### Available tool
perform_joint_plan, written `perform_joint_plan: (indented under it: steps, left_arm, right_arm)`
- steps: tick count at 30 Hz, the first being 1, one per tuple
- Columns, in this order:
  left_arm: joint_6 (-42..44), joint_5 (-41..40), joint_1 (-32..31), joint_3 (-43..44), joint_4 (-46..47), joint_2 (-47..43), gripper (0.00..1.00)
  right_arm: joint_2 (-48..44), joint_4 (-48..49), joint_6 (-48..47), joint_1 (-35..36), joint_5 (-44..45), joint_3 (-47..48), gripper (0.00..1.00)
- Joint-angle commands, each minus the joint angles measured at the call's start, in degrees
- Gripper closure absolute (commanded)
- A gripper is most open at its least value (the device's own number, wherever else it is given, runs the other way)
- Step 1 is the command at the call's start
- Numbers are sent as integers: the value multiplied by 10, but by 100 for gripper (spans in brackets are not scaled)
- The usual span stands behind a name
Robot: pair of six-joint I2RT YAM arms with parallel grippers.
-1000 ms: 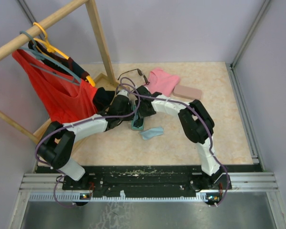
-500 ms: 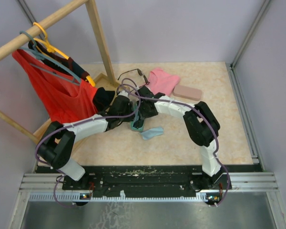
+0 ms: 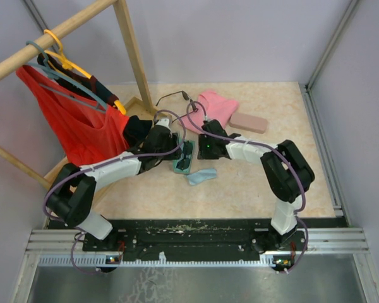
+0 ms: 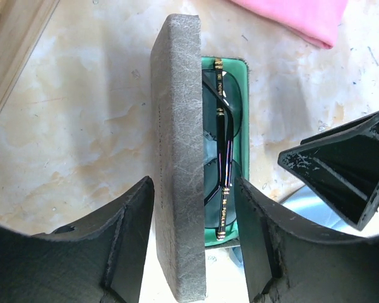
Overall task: Organize the sunglasses
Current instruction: Close the sunglasses case at the center of the board.
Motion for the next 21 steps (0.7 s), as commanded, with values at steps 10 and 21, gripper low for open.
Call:
perform_joint_plan:
  steps: [10, 21]
  left_arm:
    - [4, 5, -2, -11, 6, -51, 46]
    - [5, 9, -2, -21, 5, -53, 51]
  right_arm:
    - [4, 105, 60, -23, -78, -29, 84]
    - [41, 112, 59, -22, -143, -17, 87]
